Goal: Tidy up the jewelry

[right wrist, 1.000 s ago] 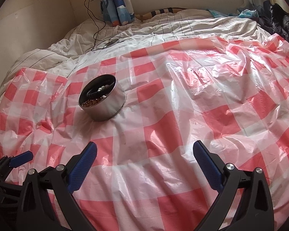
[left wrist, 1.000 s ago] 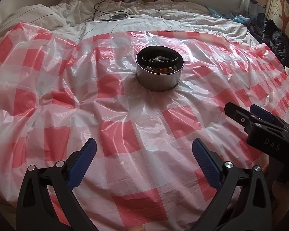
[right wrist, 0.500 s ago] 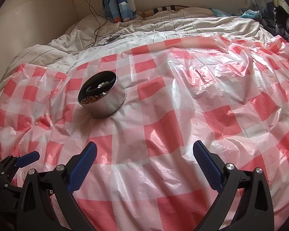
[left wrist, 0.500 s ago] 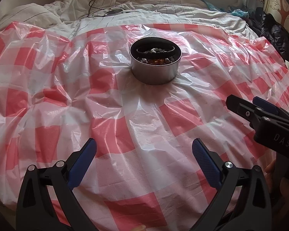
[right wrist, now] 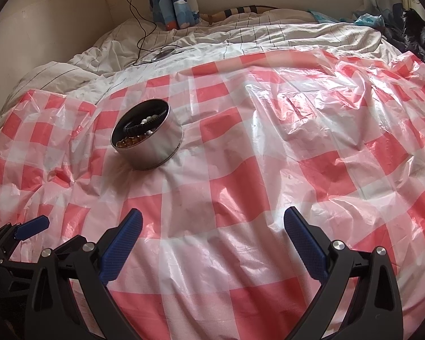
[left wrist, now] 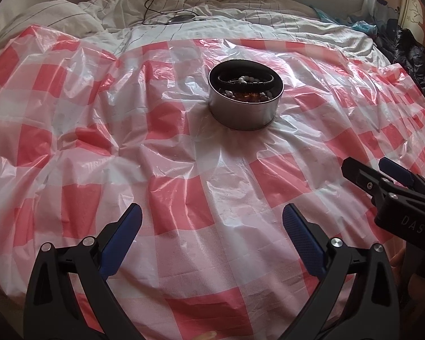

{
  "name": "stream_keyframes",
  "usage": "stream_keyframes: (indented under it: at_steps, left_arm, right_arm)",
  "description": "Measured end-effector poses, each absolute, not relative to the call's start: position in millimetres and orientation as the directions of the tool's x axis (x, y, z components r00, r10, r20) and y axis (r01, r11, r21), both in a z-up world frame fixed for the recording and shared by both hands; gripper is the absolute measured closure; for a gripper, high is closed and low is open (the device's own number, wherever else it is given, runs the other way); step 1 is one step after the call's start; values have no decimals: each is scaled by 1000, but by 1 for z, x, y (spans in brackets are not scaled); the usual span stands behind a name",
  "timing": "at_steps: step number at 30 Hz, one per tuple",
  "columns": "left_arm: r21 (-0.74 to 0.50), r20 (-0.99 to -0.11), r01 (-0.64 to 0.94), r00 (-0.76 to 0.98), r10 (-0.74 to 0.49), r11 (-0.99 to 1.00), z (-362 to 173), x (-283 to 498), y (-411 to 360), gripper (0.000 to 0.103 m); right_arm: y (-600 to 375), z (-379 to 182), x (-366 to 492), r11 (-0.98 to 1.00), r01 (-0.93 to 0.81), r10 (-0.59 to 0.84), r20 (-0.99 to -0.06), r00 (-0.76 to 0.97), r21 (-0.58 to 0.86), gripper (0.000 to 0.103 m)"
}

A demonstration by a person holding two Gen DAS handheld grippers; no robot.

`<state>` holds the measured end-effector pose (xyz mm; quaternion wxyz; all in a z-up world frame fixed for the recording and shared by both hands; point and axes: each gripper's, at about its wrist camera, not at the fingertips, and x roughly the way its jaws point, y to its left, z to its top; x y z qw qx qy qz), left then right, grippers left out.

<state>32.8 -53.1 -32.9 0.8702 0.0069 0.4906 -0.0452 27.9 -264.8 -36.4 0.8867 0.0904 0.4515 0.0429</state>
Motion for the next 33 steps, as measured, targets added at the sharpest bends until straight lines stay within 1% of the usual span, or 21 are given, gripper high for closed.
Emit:
stream_keyframes:
  at_steps: [12, 19, 22, 33]
  left_arm:
    - [-83, -863, 48, 496, -96, 995, -35, 36, -46, 8]
    - [-54, -862, 34, 503, -63, 998, -34, 36, -48, 8]
    - [-70, -859, 39, 505, -80, 997, -33, 35, -48, 8]
    - [-74, -862, 37, 500, -82, 997, -33, 36, -48, 8]
  right_arm:
    - [-272, -38, 30, 978, 40, 142, -795, 589, 205, 7]
    - [-272, -37, 30, 981, 45, 127, -796, 592, 189, 7]
    - [-272, -38, 31, 982, 48, 122, -798, 591, 185, 7]
    - [-271, -40, 32, 985, 52, 103, -804, 586, 165, 7]
